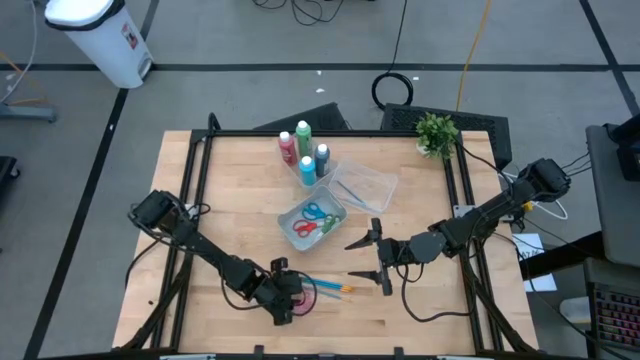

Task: Pick & Place Paint Supplies
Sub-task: Put the pink scissors into the blue bin

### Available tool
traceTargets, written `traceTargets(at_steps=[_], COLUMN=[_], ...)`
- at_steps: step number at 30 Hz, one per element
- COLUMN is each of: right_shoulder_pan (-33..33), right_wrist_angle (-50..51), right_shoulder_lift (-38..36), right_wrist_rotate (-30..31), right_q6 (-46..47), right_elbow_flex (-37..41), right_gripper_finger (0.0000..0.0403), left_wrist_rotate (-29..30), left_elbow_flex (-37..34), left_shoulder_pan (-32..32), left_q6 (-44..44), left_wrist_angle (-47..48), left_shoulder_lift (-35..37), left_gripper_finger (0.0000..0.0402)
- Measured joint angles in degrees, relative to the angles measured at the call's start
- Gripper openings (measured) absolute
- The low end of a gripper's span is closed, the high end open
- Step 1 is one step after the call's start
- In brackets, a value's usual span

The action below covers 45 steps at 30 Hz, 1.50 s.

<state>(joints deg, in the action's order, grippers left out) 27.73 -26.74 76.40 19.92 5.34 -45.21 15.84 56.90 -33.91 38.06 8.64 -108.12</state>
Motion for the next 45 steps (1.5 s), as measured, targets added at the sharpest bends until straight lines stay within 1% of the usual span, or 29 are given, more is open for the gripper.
traceTargets(at_steps=[7,14,25,33,42,45], right_shoulder_pan=[0.00,0.01,-0.01,-0.01,0.00,-0.01], right_wrist_angle=[0.00,0.02,-0.01,0.02,-0.01,-0.01], right_shoulder_lift=[0.00,0.00,0.00,0.00,0.00,0.00], right_wrist_rotate=[-0.01,-0.02,0.00,0.01,0.00,0.00], right_q6=[0.00,0.00,0.02,0.02,0.02,0.02], right_elbow_flex=[0.00,0.00,0.02,0.02,0.02,0.02], right_gripper_finger=[0.0279,0.0279,0.0279,0.0279,0.0279,0.0279], left_wrist_rotate=[-0.80,-4.97,-9.12,-8.30,-7.68,-8.76], left_elbow_flex=[0.20,0.12,-0.34,-0.42,-0.33,-0.33], left_shoulder_pan=[0.01,-0.35,-1.49,-1.51,-1.46,-1.44], left_q6=[3.71,3.61,6.74,10.79,12.22,11.79], left_wrist_angle=[5.35,6.75,14.48,17.32,18.52,18.76], left_shoulder_lift=[-0.04,0.40,4.80,7.06,7.21,7.21], left_gripper_finger=[0.0213,0.0213,0.0214,0.0214,0.0214,0.0214])
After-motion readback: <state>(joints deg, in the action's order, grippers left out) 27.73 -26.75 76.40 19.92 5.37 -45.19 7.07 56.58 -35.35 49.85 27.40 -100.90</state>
